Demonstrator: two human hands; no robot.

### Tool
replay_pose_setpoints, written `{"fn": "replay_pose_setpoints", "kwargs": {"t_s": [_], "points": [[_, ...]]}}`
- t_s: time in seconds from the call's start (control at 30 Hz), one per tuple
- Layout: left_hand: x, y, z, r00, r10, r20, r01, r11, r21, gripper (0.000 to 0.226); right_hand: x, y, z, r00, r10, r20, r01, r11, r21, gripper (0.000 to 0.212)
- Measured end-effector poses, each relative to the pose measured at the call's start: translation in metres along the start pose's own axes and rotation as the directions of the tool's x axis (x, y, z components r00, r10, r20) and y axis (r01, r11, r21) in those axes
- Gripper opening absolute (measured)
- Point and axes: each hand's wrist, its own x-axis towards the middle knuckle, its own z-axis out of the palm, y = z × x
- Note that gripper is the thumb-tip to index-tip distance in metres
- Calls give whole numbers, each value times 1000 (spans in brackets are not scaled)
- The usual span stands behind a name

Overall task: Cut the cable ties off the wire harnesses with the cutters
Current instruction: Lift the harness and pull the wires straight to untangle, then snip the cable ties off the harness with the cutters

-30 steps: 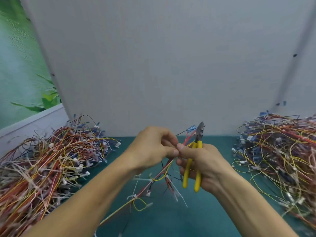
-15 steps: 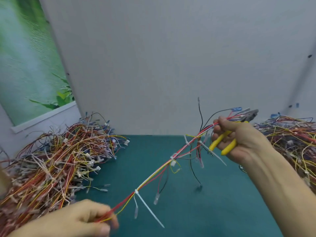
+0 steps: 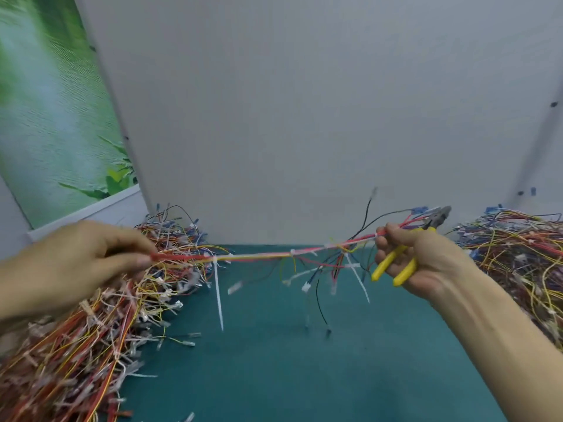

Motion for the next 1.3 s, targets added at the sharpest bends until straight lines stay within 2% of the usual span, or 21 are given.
{"fn": "replay_pose_setpoints", "kwargs": {"t_s": [0.07, 0.17, 0.23, 0.27, 0.3, 0.37, 0.47, 0.57, 0.67, 0.73, 0.83, 0.9, 0.97, 1.03, 1.07, 1.1, 1.13, 1.17, 1.2, 1.23, 1.3], "points": [[30, 30, -12, 976, 29, -216, -16, 998, 63, 40, 5, -14, 6, 998, -56, 31, 54, 997, 55, 24], [66, 64, -22, 851, 10, -525, -86, 989, -121, 18, 10, -40, 14, 963, -240, 126, 199, 942, 272, 23], [74, 81, -17, 756, 7, -654, -152, 974, -166, 17, 12, -55, 14, 920, -343, 191, 254, 891, 375, 16], [76, 87, -9, 740, 24, -673, -171, 973, -153, 18, 14, -59, 11, 912, -355, 203, 260, 886, 383, 13], [76, 93, 1, 755, 28, -655, -166, 974, -151, 16, 18, -59, 5, 921, -338, 194, 255, 899, 355, 13], [74, 96, 30, 855, -9, -518, -82, 985, -152, 13, 26, -47, -14, 969, -223, 106, 200, 960, 195, 23], [70, 94, 76, 992, -55, -110, 58, 998, 22, 15, 32, -9, -55, 995, -5, -103, -11, 988, -156, 26], [64, 91, 117, 958, -72, 276, 27, 986, 165, 20, 27, 29, -88, 967, 103, -234, -196, 886, -420, 22], [56, 87, 146, 894, -105, 435, 23, 982, 189, 19, 22, 47, -102, 950, 42, -309, -224, 781, -583, 19], [55, 88, 158, 878, -136, 459, 47, 979, 200, 18, 26, 49, -109, 936, -64, -345, -219, 661, -717, 17], [57, 93, 170, 909, -155, 386, 27, 948, 316, 21, 31, 52, -111, 913, -223, -342, -262, 324, -909, 19], [54, 102, 171, 934, -160, 318, 21, 917, 399, 25, 30, 59, -110, 892, -265, -366, -331, 166, -929, 45], [45, 110, 166, 981, -101, 163, 24, 907, 421, 29, 26, 66, -111, 878, -300, -372, -358, 103, -928, 55], [29, 117, 157, 993, -45, -105, 67, 974, 214, 17, 25, 73, -114, 874, -321, -365, -360, 80, -930, 53], [18, 121, 153, 982, -97, -161, 107, 993, 56, 5, 24, 75, -117, 868, -337, -365, -361, 76, -930, 54], [6, 127, 151, 971, -217, -103, 200, 968, -150, 10, 24, 77, -119, 861, -356, -363, -360, 79, -930, 57], [-4, 134, 153, 928, -366, 70, 361, 835, -415, 17, 22, 78, -121, 856, -374, -356, -351, 83, -933, 60], [-12, 142, 156, 844, -445, 297, 522, 559, -644, 20, 20, 79, -122, 855, -390, -343, -338, 83, -937, 61], [-17, 148, 159, 742, -462, 486, 629, 230, -742, 20, 18, 80, -123, 853, -403, -331, -328, 79, -941, 62], [-19, 151, 162, 660, -448, 603, 658, -43, -752, 17, 16, 82, -122, 852, -411, -325, -324, 74, -943, 63], [-18, 152, 167, 570, -404, 715, 583, -414, -699, 14, 13, 87, -121, 852, -415, -320, -323, 65, -944, 63]]}}
